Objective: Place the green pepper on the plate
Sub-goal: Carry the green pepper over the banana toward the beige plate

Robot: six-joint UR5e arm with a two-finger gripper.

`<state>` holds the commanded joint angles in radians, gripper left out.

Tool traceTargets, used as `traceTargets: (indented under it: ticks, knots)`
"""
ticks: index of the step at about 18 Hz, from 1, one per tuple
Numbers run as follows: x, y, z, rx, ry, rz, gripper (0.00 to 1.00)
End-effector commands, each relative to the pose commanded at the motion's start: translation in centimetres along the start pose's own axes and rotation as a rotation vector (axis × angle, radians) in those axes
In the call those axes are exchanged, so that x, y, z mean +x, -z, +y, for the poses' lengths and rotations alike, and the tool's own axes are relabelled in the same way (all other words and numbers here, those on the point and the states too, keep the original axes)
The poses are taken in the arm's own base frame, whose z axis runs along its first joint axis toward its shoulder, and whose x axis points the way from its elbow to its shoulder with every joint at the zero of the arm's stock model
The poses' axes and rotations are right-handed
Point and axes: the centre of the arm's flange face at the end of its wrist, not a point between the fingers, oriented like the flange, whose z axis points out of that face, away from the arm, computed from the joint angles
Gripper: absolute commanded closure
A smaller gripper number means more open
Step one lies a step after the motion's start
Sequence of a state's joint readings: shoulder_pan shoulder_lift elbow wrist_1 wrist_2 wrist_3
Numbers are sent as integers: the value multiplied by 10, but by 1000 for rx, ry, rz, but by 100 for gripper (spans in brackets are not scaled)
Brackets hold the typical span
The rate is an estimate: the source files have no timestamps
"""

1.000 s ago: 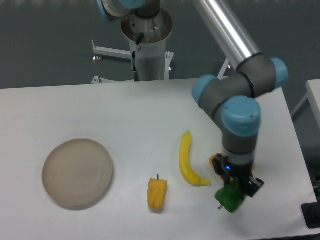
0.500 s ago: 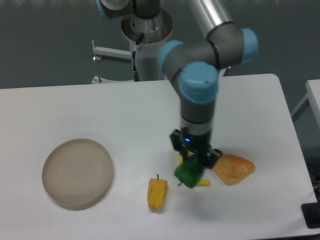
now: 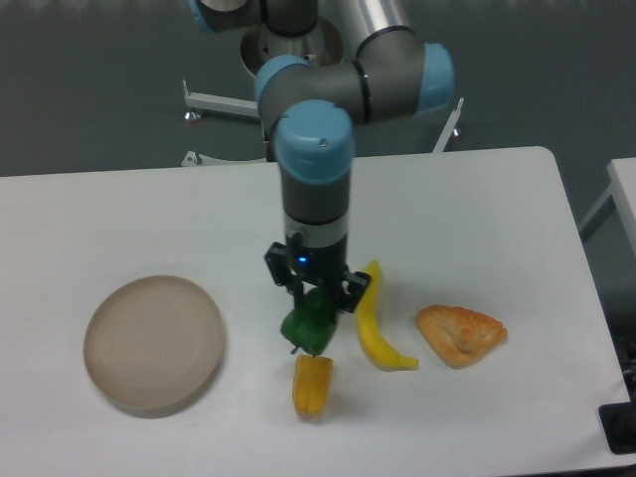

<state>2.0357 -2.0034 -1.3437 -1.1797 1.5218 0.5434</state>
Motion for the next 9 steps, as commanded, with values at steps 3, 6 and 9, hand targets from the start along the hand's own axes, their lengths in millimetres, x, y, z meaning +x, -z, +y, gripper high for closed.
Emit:
traceTargets:
  ticks: [3, 6, 9]
  knots:
    - [29, -10, -15, 21, 58, 0, 73]
    - [67, -31, -34, 48, 121, 3, 72]
    - [104, -53, -43, 26, 144, 23, 72]
